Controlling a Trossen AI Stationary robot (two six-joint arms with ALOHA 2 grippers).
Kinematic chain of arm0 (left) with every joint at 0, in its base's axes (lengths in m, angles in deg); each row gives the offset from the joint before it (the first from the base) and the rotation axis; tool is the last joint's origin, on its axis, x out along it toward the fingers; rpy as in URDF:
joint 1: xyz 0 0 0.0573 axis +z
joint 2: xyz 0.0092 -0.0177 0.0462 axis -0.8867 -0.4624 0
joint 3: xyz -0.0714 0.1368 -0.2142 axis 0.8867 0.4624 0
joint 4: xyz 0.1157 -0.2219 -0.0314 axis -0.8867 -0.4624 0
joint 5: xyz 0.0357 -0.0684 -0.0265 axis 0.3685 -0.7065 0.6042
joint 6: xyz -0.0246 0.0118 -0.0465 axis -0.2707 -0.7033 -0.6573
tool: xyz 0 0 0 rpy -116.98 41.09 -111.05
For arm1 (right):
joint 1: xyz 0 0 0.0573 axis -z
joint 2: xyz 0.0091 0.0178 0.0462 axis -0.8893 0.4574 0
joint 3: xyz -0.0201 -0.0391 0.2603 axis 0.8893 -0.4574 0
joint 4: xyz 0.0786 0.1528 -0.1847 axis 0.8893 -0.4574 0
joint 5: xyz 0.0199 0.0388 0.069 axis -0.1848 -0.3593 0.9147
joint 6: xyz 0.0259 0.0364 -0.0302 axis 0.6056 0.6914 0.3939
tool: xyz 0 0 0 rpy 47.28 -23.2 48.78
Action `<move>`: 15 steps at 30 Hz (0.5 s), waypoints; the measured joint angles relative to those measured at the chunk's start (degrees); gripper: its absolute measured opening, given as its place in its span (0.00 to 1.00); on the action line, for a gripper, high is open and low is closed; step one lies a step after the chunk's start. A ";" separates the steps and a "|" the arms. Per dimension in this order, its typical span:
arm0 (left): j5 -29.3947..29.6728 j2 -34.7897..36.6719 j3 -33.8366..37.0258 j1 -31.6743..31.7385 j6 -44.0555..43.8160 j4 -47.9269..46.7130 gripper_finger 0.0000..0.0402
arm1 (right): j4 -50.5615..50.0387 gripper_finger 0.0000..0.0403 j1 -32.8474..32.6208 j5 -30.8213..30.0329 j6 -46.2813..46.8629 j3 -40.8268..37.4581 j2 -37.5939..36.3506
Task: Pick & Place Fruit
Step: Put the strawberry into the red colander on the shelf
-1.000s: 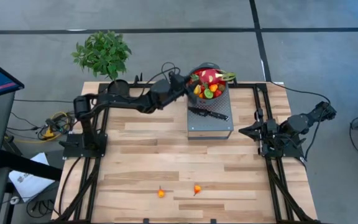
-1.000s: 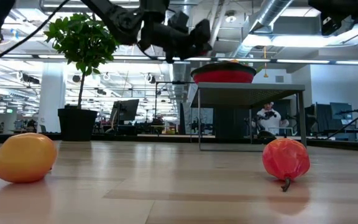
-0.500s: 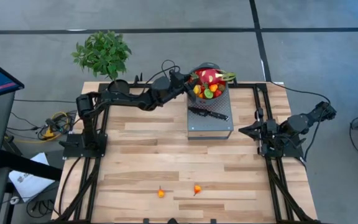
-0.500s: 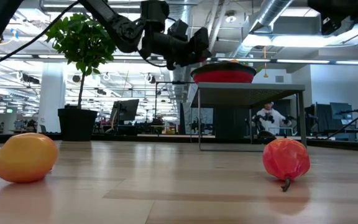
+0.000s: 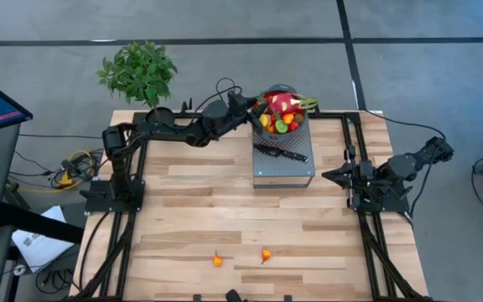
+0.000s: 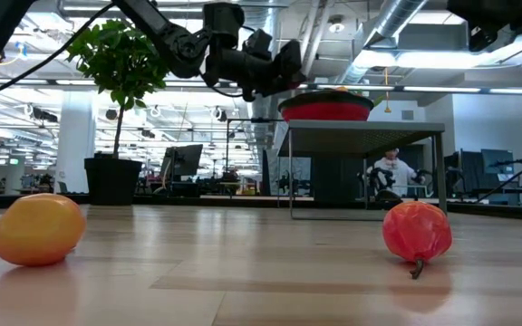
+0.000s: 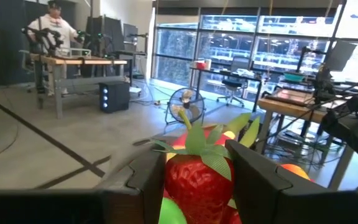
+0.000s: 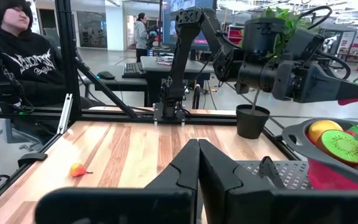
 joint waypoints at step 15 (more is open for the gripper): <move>-2.29 0.04 0.00 0.67 -0.15 2.38 0.36 | 0.06 0.00 -0.02 -2.90 -1.47 0.00 0.00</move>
